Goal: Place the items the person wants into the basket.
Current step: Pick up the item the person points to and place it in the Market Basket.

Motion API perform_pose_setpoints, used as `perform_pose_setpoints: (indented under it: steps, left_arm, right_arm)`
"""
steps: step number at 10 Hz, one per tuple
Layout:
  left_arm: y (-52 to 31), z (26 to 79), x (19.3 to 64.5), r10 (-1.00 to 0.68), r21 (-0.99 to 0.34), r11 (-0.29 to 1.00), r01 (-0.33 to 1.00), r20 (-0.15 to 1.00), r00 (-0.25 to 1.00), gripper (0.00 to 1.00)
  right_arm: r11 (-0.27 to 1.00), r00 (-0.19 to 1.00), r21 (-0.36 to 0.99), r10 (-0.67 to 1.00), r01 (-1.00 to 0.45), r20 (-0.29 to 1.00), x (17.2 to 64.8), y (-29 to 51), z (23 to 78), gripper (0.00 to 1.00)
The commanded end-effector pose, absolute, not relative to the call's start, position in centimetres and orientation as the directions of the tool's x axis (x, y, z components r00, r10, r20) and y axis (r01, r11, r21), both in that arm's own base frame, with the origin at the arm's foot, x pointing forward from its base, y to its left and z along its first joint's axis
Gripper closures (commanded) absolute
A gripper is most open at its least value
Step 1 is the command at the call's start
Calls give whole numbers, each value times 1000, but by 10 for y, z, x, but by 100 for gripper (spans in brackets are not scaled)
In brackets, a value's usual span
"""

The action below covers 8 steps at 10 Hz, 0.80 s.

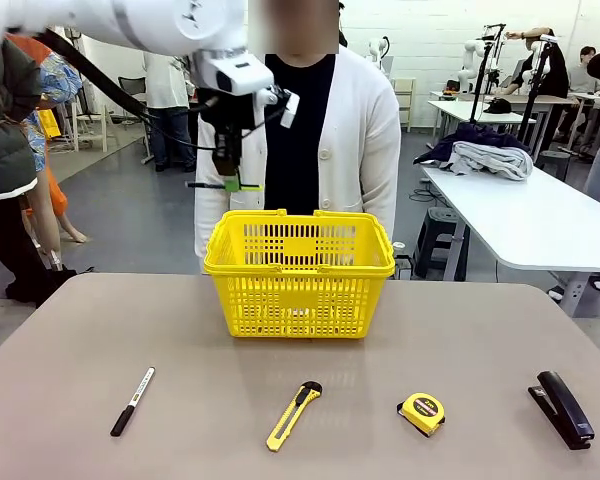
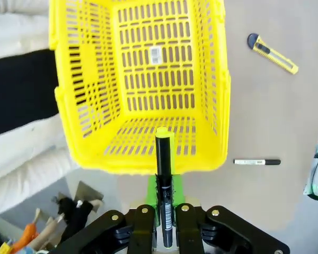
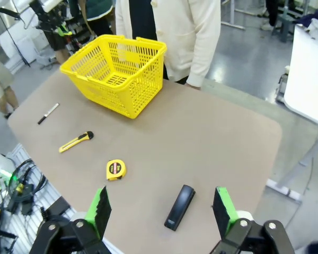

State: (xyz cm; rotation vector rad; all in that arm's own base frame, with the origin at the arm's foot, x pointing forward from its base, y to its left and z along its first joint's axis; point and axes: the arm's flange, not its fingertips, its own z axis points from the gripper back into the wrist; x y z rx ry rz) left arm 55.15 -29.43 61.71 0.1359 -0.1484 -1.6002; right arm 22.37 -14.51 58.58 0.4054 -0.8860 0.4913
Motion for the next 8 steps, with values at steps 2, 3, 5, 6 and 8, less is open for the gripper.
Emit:
perform_pose_setpoints:
  steps: [2, 3, 5, 6, 8]
  left_arm:
    - [-333, 590, 603, -1000, 77, -27, 997, 3, -27, 89]
    - [-338, 575, 614, -1000, 60, -9, 998, 29, -10, 89]
    - [-346, 542, 629, -996, 59, 43, 997, 77, 38, 89]
    - [-347, 528, 631, -992, 57, 64, 996, 112, 57, 89]
    - [-347, 511, 631, -982, 57, 109, 992, 162, 99, 89]
  right_arm:
    - [814, 532, 135, 234, -564, 814, 225, -145, 586, 0]
    - [814, 532, 135, 234, -564, 814, 225, -145, 586, 0]
    - [814, 532, 135, 234, -564, 814, 225, -145, 586, 0]
    - [814, 532, 135, 234, -564, 814, 225, -145, 586, 0]
    - [814, 532, 135, 234, -564, 814, 225, -145, 586, 0]
